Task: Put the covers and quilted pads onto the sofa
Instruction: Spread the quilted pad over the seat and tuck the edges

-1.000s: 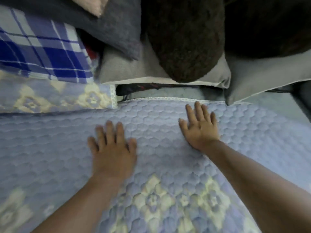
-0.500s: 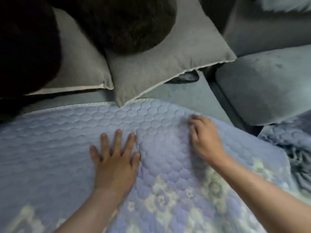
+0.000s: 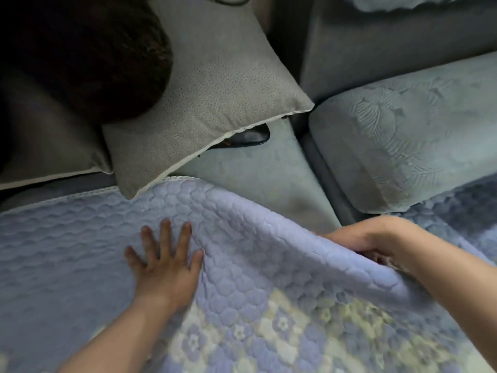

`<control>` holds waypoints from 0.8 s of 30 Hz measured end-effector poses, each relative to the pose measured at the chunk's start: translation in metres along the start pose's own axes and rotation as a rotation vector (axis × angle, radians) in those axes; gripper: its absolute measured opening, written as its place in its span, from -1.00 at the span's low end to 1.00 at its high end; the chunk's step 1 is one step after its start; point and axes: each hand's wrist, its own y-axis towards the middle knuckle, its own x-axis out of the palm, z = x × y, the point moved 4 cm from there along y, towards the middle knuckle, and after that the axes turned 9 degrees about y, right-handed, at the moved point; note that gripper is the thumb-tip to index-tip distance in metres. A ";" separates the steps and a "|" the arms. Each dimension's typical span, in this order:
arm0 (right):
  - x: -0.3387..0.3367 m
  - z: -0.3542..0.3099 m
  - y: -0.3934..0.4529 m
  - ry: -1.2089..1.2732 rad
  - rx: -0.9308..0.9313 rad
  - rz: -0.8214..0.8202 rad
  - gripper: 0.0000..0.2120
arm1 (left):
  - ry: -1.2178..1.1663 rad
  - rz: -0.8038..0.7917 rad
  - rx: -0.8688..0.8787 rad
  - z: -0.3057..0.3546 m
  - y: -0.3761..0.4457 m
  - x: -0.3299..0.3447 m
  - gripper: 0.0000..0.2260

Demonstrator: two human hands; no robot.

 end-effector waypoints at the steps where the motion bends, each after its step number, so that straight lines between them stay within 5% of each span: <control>1: 0.007 0.009 0.006 0.053 0.054 0.009 -0.82 | 0.001 -0.012 0.001 0.000 0.000 -0.001 -0.43; 3: 0.034 0.039 -0.008 0.208 -0.005 -0.431 -0.63 | -0.006 -0.026 0.002 -0.001 0.001 -0.002 -0.43; 5: 0.036 0.034 -0.008 0.423 0.254 -0.471 -0.46 | -0.012 -0.039 -0.001 -0.002 0.001 -0.003 -0.43; 6: 0.041 0.025 -0.012 0.362 0.136 -0.570 -0.33 | -0.015 -0.040 -0.001 -0.002 0.001 -0.003 -0.43; 8: -0.001 -0.002 0.001 0.524 0.185 -0.292 -0.24 | -0.023 -0.042 0.002 -0.001 0.002 -0.003 -0.43; 10: -0.020 -0.020 0.001 0.565 0.142 -0.348 -0.36 | -0.028 -0.052 0.005 -0.001 0.002 -0.003 -0.44; 13: 0.000 0.001 0.016 0.022 0.392 -0.302 -0.52 | -0.031 -0.060 0.001 -0.001 0.003 -0.002 -0.44; 16: 0.034 0.035 0.014 -0.146 0.558 -0.392 -0.64 | -0.025 -0.070 0.005 -0.002 0.006 0.000 -0.44; 20: 0.015 0.027 0.009 0.014 0.351 -0.097 -0.77 | -0.011 -0.061 -0.002 -0.002 0.007 0.003 -0.43; 22: -0.023 -0.012 -0.003 -0.042 0.029 0.362 -0.90 | -0.001 -0.060 -0.001 -0.002 0.007 0.002 -0.41; 24: -0.062 -0.060 -0.040 -0.166 -0.465 1.041 -0.87 | 0.007 -0.072 0.002 -0.001 0.006 0.001 -0.41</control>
